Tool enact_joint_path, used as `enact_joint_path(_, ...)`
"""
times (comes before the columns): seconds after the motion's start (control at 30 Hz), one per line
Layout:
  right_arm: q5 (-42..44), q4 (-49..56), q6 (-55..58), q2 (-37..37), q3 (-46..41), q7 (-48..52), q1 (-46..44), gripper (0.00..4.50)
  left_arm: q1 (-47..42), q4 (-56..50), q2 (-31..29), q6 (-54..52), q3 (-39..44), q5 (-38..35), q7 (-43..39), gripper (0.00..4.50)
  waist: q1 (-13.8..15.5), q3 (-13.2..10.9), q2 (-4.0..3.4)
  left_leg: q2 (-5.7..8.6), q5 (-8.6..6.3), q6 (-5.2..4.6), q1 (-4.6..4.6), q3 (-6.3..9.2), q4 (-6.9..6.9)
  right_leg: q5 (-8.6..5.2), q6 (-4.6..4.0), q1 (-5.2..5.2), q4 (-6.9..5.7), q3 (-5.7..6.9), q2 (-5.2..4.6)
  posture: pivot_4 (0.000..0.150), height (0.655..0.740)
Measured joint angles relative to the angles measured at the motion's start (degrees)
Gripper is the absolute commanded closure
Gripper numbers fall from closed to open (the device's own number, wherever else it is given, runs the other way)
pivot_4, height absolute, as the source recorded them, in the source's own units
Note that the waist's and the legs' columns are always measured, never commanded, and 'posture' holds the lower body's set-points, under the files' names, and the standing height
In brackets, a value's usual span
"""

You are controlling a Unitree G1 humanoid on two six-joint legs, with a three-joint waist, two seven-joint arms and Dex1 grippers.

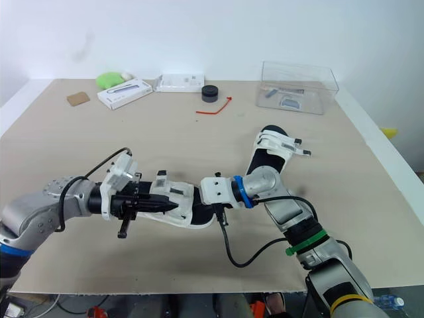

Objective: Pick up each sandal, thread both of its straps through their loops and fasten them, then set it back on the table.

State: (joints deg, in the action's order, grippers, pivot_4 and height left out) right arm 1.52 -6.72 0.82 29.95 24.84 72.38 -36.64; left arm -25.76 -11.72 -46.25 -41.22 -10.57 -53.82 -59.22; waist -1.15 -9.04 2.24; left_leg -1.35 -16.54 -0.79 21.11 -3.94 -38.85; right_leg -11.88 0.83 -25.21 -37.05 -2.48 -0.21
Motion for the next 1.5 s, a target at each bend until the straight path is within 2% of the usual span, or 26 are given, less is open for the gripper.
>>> enact_joint_path(0.1, 0.0, 0.0, 0.02, 0.13, -0.07, -0.02, 0.09, 4.5, -2.1, 4.31, 2.02, -3.41, 0.24, 0.01, -1.13, 4.48, 0.02, 0.0, -0.01, 0.04, 0.01, 0.02, 0.0, 0.03, 0.0, 0.01, -0.02, 0.02, -0.01, 0.0, -0.01, 0.15, 0.74)
enact_joint_path(0.2, -0.02, 0.02, 0.22, 0.16, -0.04, -0.3, 0.04, 4.5, -5.64, 10.97, 6.85, -4.21, 0.19, 2.55, -1.25, 4.48, 0.04, 0.01, 0.0, 0.1, 0.06, 0.09, 0.01, 0.08, -0.05, 0.04, -0.01, 0.05, -0.02, 0.03, -0.05, 0.15, 0.74)
enact_joint_path(0.27, -0.01, 0.25, 0.25, 0.13, -0.03, -0.37, 0.16, 4.5, -6.32, 12.62, 7.49, -4.26, 0.17, 4.11, -1.66, 4.48, -0.02, 0.01, 0.0, 0.11, 0.05, 0.09, 0.02, 0.09, -0.05, 0.12, -0.14, 0.04, -0.02, 0.0, -0.05, 0.15, 0.74)
enact_joint_path(0.63, -0.03, 0.39, 0.91, 0.43, -0.14, -0.96, 0.24, 4.5, -7.65, 16.6, 11.84, -0.93, 0.16, 13.19, -2.75, 4.48, 0.02, 0.01, -0.01, 0.14, 0.09, 0.1, 0.03, 0.16, -0.29, 0.24, -0.05, 0.16, -0.03, 0.02, -0.12, 0.15, 0.74)
enact_joint_path(0.83, -0.17, -0.02, 1.22, 0.43, -0.26, -1.33, 0.11, 4.5, -8.37, 18.12, 13.33, 0.04, 0.18, 15.71, -3.33, 4.48, 0.03, 0.01, -0.01, 0.15, 0.15, -0.01, 0.06, 0.14, -0.59, 0.14, 0.16, 0.26, -0.03, 0.01, -0.17, 0.15, 0.74)
enact_joint_path(0.93, -0.22, -0.11, 1.22, 0.42, -0.27, -1.34, 0.05, 4.5, -8.57, 18.79, 13.58, 0.05, 0.49, 16.39, -3.42, 3.66, 0.03, 0.01, 0.0, 0.18, 0.18, -0.06, 0.05, 0.11, -0.6, 0.18, 0.2, 0.26, -0.03, -0.02, -0.2, 0.15, 0.74)
enact_joint_path(1.03, -0.22, -0.09, 1.21, 0.42, -0.22, -1.26, 0.06, 4.5, -8.73, 20.35, 13.23, -0.32, 2.74, 17.29, -2.56, 2.24, 0.0, 0.01, -0.01, 0.15, 0.17, -0.07, 0.09, 0.14, -0.58, 0.28, 0.37, 0.2, -0.03, -0.01, -0.18, 0.15, 0.74)
enact_joint_path(1.17, -0.19, -0.04, 1.13, 0.43, -0.22, -0.81, 0.05, 4.5, -9.78, 21.34, 11.64, -0.13, 4.29, 18.35, -3.65, 0.34, -0.02, 0.01, 0.0, 0.13, 0.11, -0.15, 0.18, 0.18, -0.54, 0.39, 0.01, 0.14, -0.03, 0.0, -0.16, 0.15, 0.74)
enact_joint_path(1.2, -0.19, -0.05, 1.13, 0.43, -0.23, -0.72, 0.05, 4.5, -10.04, 21.34, 11.39, 0.11, 4.31, 18.76, -4.0, 0.06, -0.02, 0.01, -0.01, 0.14, 0.11, -0.16, 0.18, 0.18, -0.54, 0.38, 0.01, 0.15, -0.03, 0.01, -0.17, 0.15, 0.74)
enact_joint_path(1.5, -0.2, -0.36, 0.95, 0.41, -0.22, -0.67, -0.1, 4.5, -14.57, 20.25, 12.24, 4.88, 6.62, 20.84, -4.86, 0.06, -0.02, 0.0, 0.01, 0.14, 0.11, -0.15, 0.19, 0.15, -0.55, 0.38, 0.09, 0.14, -0.02, 0.02, -0.18, 0.15, 0.74)
